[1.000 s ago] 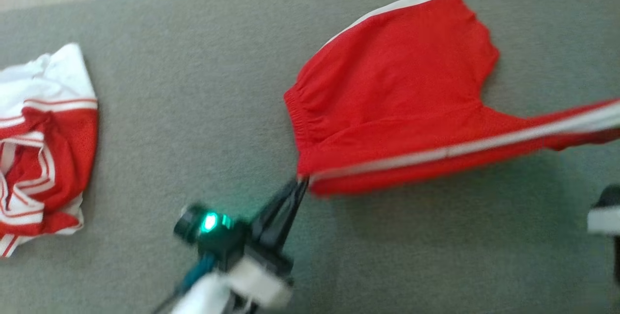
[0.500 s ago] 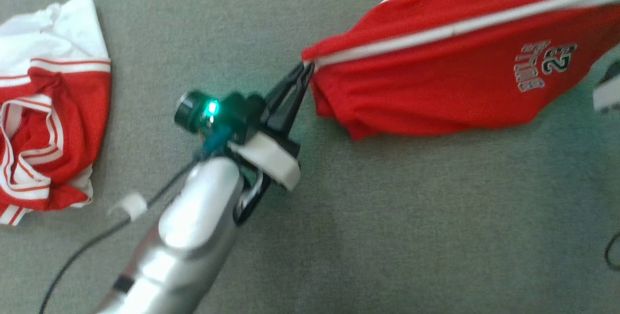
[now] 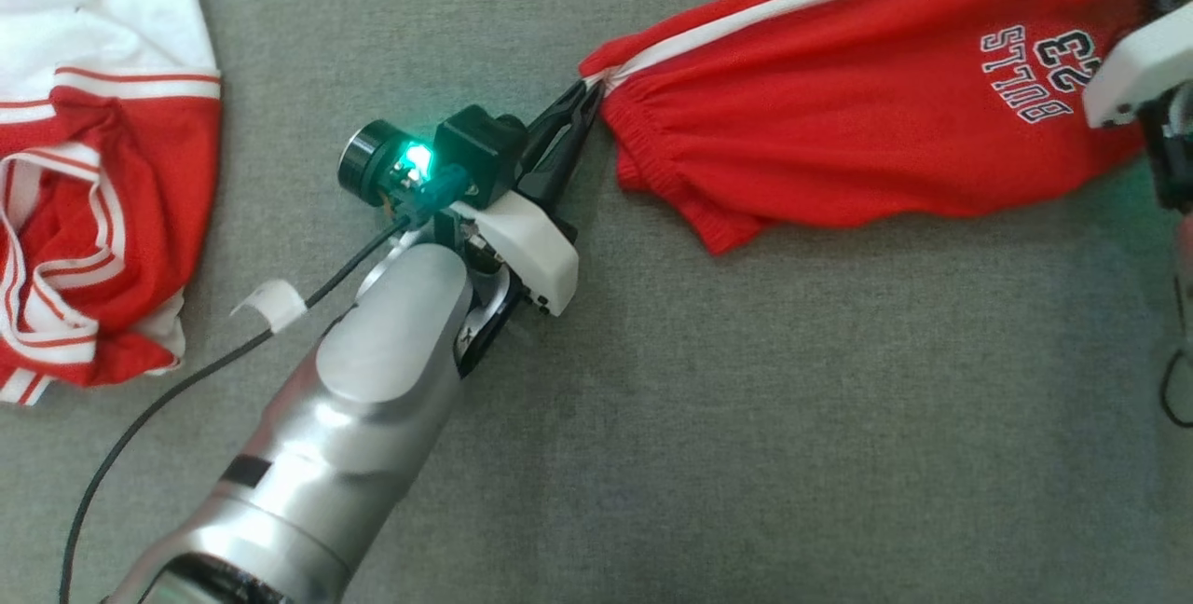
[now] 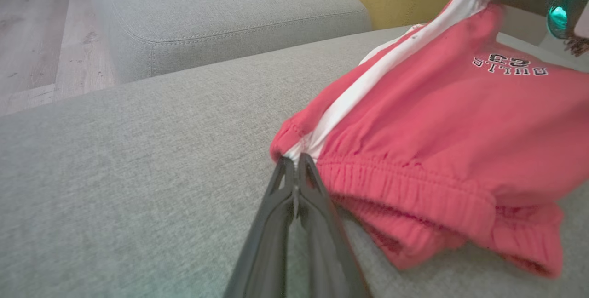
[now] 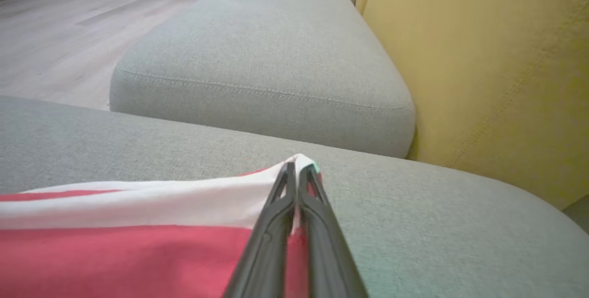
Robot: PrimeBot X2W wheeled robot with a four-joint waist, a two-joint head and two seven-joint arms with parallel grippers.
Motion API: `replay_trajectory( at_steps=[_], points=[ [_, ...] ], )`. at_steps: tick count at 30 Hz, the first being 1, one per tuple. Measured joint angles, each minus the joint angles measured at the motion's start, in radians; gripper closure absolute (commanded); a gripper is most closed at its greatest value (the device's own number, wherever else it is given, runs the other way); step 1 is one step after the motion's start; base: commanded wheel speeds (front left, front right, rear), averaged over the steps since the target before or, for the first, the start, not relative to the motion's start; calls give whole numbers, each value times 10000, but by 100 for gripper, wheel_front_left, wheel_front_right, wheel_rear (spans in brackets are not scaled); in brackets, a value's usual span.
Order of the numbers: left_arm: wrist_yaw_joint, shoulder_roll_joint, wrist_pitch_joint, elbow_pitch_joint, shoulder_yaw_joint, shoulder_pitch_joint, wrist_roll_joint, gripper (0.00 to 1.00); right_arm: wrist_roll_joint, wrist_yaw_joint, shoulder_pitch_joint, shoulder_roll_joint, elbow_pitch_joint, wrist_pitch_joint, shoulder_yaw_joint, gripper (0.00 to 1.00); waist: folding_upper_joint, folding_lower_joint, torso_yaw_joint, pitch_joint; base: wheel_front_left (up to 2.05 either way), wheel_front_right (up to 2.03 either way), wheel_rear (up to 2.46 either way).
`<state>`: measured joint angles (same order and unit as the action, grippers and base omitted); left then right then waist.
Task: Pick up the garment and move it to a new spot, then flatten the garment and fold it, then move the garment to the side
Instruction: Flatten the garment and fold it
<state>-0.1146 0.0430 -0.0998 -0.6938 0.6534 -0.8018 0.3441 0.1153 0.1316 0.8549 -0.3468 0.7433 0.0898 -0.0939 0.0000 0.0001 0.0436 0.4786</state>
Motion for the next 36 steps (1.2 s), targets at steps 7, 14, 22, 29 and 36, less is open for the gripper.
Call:
replay_trajectory(
  at_steps=[7, 14, 22, 29, 36],
  points=[
    [539, -36, -1104, -127, 286, -140, -25, 0, 790, 0, 470, -33, 1223, 953, -840, 0, 0, -1, 190, -133, 0, 0, 0],
    [2451, 138, -1544, 2157, 59, 1117, -1024, 0, 2606, 0, -5, -257, 1383, 961, -1649, 0, 0, -3, 282, -613, 0, 0, 0],
    [3818, 456, -1569, 5800, -924, 4587, -1827, 0, 4366, 0, -1221, -1611, 2217, 84, -1680, 0, 0, -3, 1020, -978, 0, 0, 0],
    [3866, 370, -1569, 6587, -1358, 5362, -2063, 0, 5496, -2, -1345, -1733, 2516, -815, -1678, 0, 0, -3, 1652, -1076, 0, 0, 0],
    [3685, 196, -1570, 6694, -1509, 5471, -2314, 0, 6257, -2, -1335, -1983, 2311, -1294, -1904, 100, 0, -1, 1904, -1124, 0, 0, 0]
  ],
)
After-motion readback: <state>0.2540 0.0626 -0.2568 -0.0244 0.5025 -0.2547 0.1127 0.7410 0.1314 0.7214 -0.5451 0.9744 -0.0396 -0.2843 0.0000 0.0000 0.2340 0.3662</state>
